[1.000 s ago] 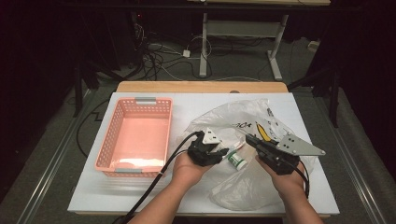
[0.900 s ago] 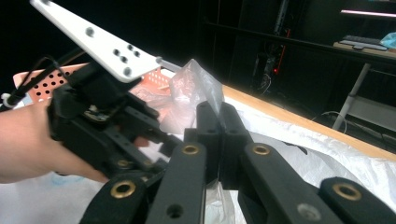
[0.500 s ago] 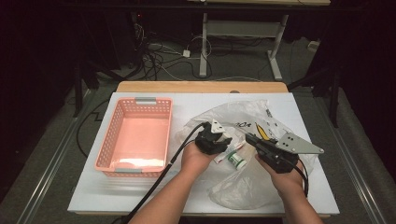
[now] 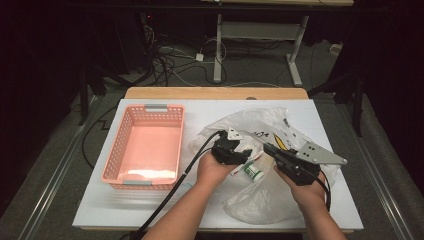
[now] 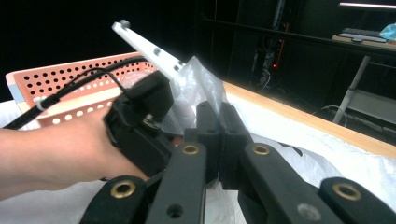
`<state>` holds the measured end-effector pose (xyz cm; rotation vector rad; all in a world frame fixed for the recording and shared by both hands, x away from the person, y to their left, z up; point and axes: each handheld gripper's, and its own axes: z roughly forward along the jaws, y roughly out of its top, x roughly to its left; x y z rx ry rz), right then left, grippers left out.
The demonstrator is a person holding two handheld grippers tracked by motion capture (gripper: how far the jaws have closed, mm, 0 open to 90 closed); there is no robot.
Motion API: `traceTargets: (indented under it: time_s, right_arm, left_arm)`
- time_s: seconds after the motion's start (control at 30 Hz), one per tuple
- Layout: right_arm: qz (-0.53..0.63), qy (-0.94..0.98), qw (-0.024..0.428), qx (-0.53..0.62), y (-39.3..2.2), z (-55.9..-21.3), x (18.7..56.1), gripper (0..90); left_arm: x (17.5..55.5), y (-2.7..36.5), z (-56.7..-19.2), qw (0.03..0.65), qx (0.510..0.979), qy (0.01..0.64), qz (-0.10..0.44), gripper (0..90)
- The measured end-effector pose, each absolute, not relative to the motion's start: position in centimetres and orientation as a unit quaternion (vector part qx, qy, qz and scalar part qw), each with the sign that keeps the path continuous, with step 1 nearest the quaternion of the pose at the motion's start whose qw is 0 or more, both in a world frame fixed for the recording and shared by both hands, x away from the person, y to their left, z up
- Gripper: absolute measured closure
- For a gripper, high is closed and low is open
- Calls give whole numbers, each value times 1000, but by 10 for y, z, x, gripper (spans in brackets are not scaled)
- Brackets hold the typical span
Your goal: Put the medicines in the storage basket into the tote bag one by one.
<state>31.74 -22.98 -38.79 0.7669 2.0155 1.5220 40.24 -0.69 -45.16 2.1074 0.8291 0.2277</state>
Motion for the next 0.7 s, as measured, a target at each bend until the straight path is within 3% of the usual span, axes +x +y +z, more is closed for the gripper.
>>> traceTargets:
  time_s: [0.17, 0.7]
  right_arm:
    - [557, 741, 250, 282, -229, -388, 316, 900]
    - [551, 745, 252, 278, -229, -389, 315, 900]
  left_arm:
    - [384, 5, -449, 423, 846, 316, 72, 386]
    - [330, 50, -458, 440, 837, 319, 55, 196]
